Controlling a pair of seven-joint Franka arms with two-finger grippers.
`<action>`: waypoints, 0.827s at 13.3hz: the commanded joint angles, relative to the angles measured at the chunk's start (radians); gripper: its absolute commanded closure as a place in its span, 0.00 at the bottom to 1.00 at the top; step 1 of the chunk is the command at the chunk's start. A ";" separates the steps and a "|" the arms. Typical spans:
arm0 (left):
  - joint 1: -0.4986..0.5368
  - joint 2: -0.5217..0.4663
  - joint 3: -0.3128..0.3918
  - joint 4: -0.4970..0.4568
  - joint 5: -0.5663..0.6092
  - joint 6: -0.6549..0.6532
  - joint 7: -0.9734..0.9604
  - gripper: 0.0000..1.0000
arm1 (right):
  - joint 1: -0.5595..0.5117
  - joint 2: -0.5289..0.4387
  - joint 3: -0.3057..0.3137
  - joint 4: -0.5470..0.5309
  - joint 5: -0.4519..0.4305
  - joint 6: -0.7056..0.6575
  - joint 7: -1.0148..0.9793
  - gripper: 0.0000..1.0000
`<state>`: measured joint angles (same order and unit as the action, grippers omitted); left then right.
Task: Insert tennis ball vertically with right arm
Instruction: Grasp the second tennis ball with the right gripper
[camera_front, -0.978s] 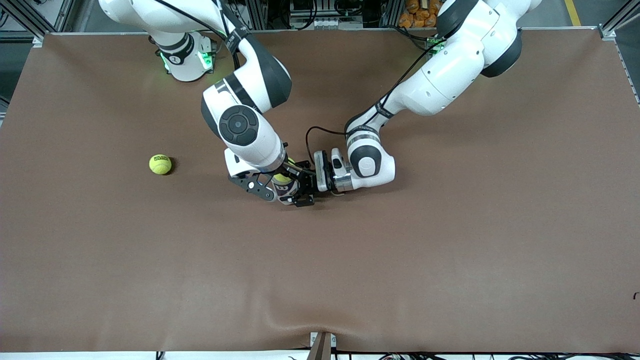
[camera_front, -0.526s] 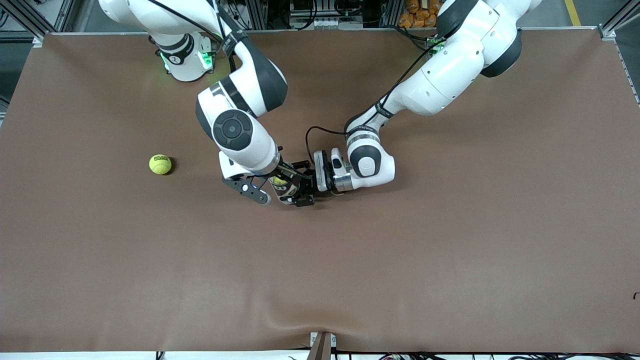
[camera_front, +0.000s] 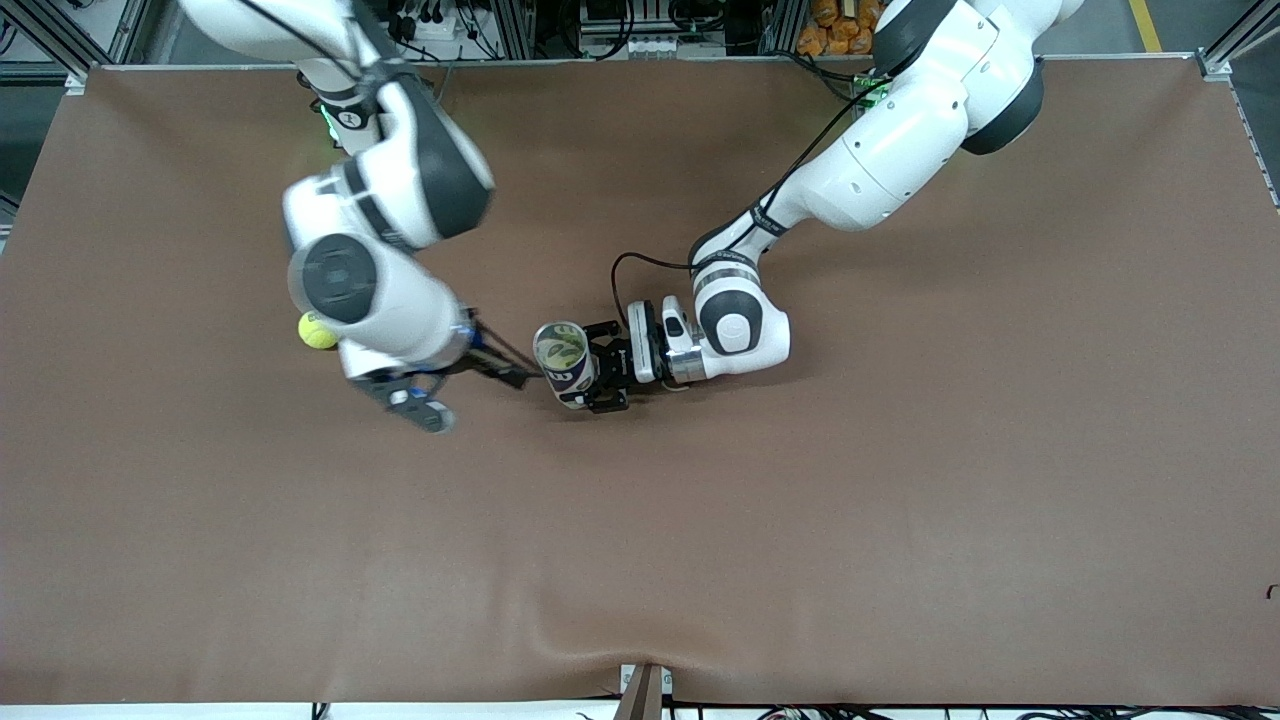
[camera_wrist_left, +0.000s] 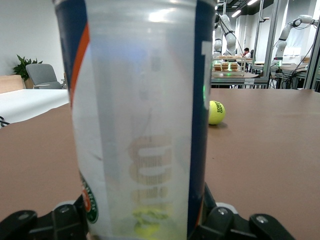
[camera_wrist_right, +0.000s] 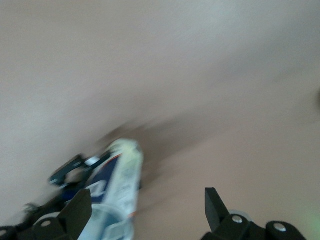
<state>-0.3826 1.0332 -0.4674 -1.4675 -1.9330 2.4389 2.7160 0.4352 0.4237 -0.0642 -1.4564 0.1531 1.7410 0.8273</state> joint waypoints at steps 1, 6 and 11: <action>-0.001 -0.002 -0.002 -0.010 -0.040 0.023 0.073 0.19 | -0.108 -0.068 0.015 -0.151 -0.072 0.000 -0.129 0.00; -0.004 -0.002 -0.002 -0.008 -0.043 0.023 0.071 0.19 | -0.327 -0.114 0.015 -0.425 -0.126 0.108 -0.486 0.00; -0.007 -0.002 -0.002 -0.008 -0.057 0.023 0.073 0.19 | -0.424 -0.151 0.017 -0.692 -0.122 0.372 -0.678 0.00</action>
<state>-0.3829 1.0334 -0.4675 -1.4682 -1.9442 2.4391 2.7166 0.0169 0.3634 -0.0733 -2.0048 0.0386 2.0350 0.1642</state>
